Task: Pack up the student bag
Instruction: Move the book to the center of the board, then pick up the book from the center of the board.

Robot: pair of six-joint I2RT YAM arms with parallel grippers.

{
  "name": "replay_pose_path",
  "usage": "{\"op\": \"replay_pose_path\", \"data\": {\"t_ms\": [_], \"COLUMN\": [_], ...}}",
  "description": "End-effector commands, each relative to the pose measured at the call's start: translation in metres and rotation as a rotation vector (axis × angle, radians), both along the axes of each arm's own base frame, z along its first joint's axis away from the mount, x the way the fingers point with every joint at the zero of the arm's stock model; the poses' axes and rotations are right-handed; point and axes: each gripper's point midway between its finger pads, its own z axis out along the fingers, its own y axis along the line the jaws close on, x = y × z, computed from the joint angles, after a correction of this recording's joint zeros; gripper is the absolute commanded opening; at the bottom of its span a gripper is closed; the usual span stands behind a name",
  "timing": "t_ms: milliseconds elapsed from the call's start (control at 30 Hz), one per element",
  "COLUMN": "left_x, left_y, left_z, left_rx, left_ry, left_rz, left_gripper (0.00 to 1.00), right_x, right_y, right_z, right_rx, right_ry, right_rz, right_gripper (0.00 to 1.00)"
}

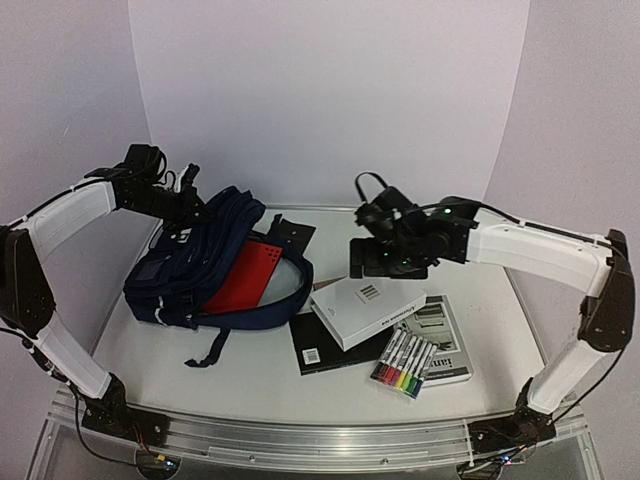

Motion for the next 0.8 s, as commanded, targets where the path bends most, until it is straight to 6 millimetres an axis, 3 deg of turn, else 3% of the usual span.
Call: {"op": "replay_pose_path", "data": {"t_ms": [0, 133, 367, 533, 767], "left_x": [-0.002, -0.003, -0.003, -0.002, -0.003], "left_y": [0.003, 0.003, 0.003, 0.003, 0.002], "left_z": [0.028, 0.027, 0.028, 0.029, 0.031], "left_rx": [-0.041, -0.048, -0.057, -0.057, -0.061], "left_ry": [-0.088, -0.084, -0.083, -0.086, -0.086], "left_rz": [0.001, 0.002, 0.002, 0.001, -0.008], "left_gripper": [0.0, 0.0, 0.0, 0.0, 0.0], "right_x": [0.012, 0.021, 0.027, 0.025, 0.027], "right_y": [-0.016, -0.045, -0.102, -0.111, -0.117], "right_z": [0.01, -0.006, -0.045, -0.077, -0.097], "right_rx": [0.34, 0.471, 0.557, 0.632, 0.694], "right_ry": [0.02, 0.038, 0.067, 0.125, 0.143], "right_rz": [-0.061, -0.146, -0.292, -0.3, -0.321], "right_gripper": [0.98, 0.98, 0.98, 0.98, 0.95]}}
